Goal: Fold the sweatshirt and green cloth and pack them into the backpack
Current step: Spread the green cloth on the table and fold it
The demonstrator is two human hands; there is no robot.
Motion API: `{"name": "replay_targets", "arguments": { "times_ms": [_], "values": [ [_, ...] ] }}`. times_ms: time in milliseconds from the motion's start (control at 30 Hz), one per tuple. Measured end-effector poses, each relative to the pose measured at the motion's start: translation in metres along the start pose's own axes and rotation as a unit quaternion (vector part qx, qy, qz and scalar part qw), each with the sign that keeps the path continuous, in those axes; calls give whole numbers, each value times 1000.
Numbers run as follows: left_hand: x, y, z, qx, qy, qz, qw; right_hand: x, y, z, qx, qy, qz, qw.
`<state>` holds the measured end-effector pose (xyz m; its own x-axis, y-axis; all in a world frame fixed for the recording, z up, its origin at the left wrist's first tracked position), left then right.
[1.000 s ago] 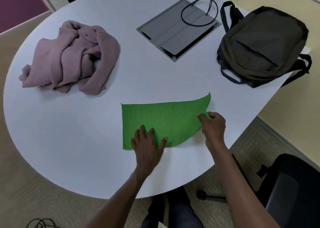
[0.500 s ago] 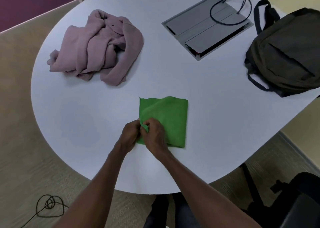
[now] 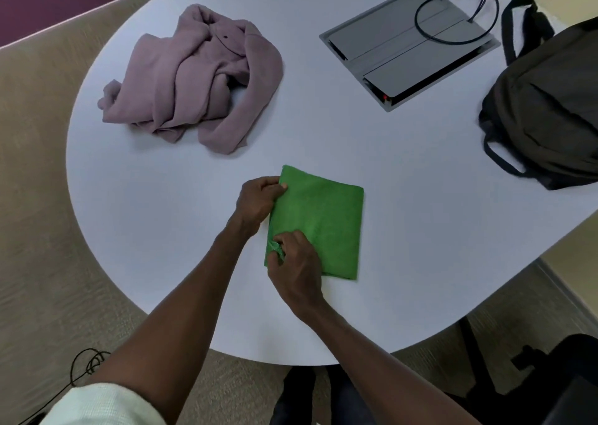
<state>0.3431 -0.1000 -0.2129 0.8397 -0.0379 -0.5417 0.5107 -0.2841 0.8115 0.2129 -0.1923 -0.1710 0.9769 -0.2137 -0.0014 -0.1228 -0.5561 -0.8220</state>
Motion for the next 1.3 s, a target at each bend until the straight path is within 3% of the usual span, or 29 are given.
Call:
{"name": "replay_targets", "arguments": {
  "times_ms": [267,567,833,1033,1200,1300],
  "values": [
    [10,-29,-14,122,47,11,991,-16,13,23,-120,-49,-24,991],
    [13,-28,-14,127,90,29,987,-27,16,31,-215,-106,-122,963],
    [7,-16,-11,239,115,107,958,-22,44,-1,-212,-31,-43,976],
    [-6,-14,-3,288,147,179,929,-15,88,-11,-268,-108,-16,957],
    [-35,-6,19,357,219,256,872,12,75,-16,-254,-63,-3,965],
    [-43,-17,44,347,167,292,875,39,80,-20,-270,-65,-19,961]
  ]
}}
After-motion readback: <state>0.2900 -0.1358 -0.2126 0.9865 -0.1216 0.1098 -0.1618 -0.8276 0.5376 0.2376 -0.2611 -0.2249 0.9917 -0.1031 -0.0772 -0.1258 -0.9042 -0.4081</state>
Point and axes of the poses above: each hand's wrist, its own x-axis towards the middle knuckle, its own z-axis out of the palm, y = z × x, the point moved 6 cm from there along x, towards the middle knuckle, and after that the axes turned 11 degrees about x, right-handed, at the moved point
